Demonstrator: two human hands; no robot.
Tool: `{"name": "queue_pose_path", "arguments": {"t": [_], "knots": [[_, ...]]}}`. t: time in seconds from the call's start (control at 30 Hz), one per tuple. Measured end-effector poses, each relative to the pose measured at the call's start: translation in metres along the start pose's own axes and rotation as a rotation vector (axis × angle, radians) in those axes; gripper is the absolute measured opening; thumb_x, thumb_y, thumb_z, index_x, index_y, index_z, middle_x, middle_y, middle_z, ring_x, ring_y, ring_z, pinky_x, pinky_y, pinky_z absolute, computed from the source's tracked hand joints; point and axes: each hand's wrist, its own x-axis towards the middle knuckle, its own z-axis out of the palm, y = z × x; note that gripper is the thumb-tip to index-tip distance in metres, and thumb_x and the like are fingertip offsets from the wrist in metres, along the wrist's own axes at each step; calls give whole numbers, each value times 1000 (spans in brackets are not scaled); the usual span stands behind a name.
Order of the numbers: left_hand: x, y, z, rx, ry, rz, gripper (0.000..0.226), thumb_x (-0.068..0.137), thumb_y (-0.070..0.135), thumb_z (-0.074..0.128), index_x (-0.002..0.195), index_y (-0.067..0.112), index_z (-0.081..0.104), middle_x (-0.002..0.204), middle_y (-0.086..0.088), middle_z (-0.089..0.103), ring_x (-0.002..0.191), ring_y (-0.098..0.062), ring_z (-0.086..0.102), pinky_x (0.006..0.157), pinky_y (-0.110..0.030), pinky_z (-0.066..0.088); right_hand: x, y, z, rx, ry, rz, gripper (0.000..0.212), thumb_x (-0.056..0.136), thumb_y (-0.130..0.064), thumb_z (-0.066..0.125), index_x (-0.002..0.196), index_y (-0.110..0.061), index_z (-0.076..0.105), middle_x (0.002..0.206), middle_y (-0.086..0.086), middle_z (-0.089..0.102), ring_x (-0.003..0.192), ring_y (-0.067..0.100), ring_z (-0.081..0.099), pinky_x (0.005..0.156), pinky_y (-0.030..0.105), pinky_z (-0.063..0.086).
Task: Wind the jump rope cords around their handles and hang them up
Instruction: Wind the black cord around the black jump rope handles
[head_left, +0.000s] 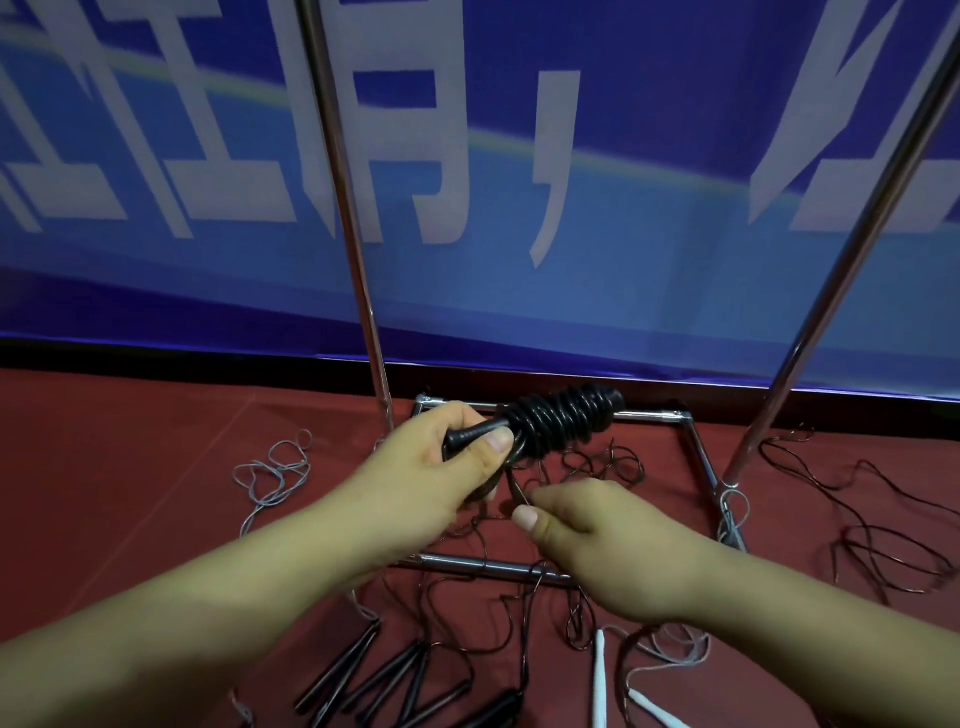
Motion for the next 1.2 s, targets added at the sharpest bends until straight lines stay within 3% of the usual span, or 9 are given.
{"name": "queue_pose_path", "arguments": {"t": [0.23, 0.37, 0.57, 0.9, 1.0, 1.1, 1.2], "knots": [[8, -12, -7, 363, 101, 12, 22, 97, 42, 59, 83, 25, 55, 62, 6, 51, 56, -10, 44, 59, -34, 40, -6, -11, -4, 45, -25, -32, 38, 103, -37, 48, 72, -16, 46, 57, -8, 42, 54, 6, 37, 54, 20, 33], [11, -13, -8, 505, 140, 4, 22, 96, 40, 60, 80, 29, 52, 52, 12, 43, 47, -4, 38, 52, -25, 30, -7, -11, -6, 31, -3, -9, 34, 103, -39, 48, 81, -12, 53, 61, -6, 45, 56, 6, 40, 57, 21, 34], [17, -13, -14, 646, 234, -76, 21, 96, 40, 61, 86, 23, 54, 73, 4, 60, 65, -12, 55, 57, -27, 39, -10, -13, -10, 41, 7, 27, 25, 101, -39, 50, 88, -19, 58, 65, -5, 52, 59, 3, 45, 60, 18, 39], [14, -14, -6, 730, 18, -45, 17, 96, 40, 61, 87, 27, 56, 70, 1, 61, 62, -17, 55, 56, -28, 39, -6, -11, -24, 2, 312, 156, 16, 97, -36, 58, 85, -26, 63, 64, -10, 54, 55, 1, 48, 52, 15, 36], [11, -12, -2, 729, -53, 1, 13, 97, 39, 60, 89, 29, 57, 61, 7, 57, 53, -7, 48, 50, -20, 36, -7, -10, -30, 9, 376, 171, 16, 95, -35, 60, 80, -30, 62, 71, -11, 64, 65, 2, 56, 54, 14, 36], [10, -10, 1, 705, -123, 46, 9, 98, 35, 60, 90, 30, 58, 56, 22, 55, 51, -2, 47, 51, -15, 37, -9, -10, -36, 40, 414, 170, 13, 93, -34, 64, 80, -29, 65, 71, -10, 66, 61, -1, 57, 54, 14, 36], [9, -9, 0, 711, -166, 70, 8, 98, 36, 60, 91, 30, 60, 58, 17, 55, 54, -3, 47, 53, -17, 37, -12, -10, -39, 69, 409, 164, 13, 92, -31, 67, 80, -30, 67, 64, -11, 64, 55, -8, 57, 50, 8, 38]]}}
